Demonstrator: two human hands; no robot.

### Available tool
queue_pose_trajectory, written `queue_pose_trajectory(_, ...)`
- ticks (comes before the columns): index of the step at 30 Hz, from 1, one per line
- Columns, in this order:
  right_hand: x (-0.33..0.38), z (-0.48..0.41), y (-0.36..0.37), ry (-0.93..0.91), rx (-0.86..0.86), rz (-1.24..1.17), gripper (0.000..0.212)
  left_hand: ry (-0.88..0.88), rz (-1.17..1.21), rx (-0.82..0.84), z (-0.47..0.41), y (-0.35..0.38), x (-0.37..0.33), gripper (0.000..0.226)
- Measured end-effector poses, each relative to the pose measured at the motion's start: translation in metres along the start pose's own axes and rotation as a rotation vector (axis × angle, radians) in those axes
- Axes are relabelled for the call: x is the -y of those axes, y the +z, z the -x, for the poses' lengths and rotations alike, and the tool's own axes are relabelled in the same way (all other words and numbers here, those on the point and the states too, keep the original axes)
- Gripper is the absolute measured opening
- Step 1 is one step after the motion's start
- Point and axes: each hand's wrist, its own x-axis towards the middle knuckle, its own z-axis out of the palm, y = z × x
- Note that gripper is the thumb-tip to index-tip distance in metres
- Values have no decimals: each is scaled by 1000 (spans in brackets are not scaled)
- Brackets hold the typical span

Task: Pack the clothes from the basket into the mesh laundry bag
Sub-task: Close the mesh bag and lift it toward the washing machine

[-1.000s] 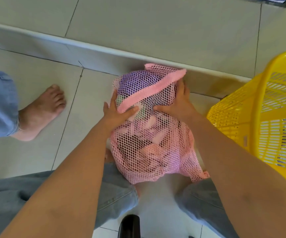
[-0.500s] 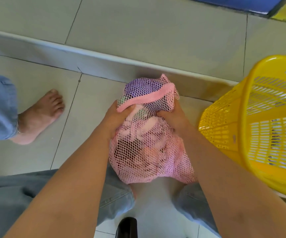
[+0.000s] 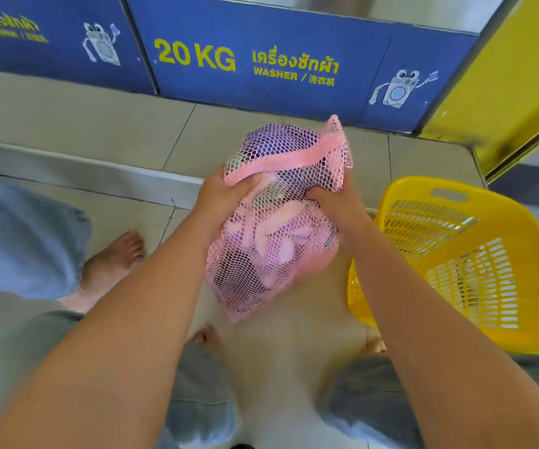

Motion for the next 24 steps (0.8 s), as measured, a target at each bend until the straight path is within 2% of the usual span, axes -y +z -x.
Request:
queue_pose_trajectory(3, 40, 7, -8, -73, -69, -42, 68, 87, -21, 1, -5, 0, -39, 47)
queue_pose_trajectory(6, 84, 5, -18, -159, -112, -175, 50, 200, -22, -3, -19, 0, -84, 42)
queue_pose_trajectory(11, 165, -20, -43, -312, -261, -316, 61, 438, -75, -17, -59, 14, -178, 37)
queue_pose_trajectory(13, 194, -36, -53, -364, -300, -369, 57, 524, -70, -32, -80, 22, -211, 31)
queue_pose_trajectory(19, 242, -86, -72, -481, -373, -371, 37, 706, -63, -37, -145, 45, -262, 44)
queue_pose_trajectory(22, 229, -118, -70, -463, -455, -292, 48, 675, -166, -7, -178, 53, -250, 50)
queue_pose_trajectory(24, 203, -139, -66, -323, -500, -166, 66, 603, -332, 7, -196, 56, -230, 59)
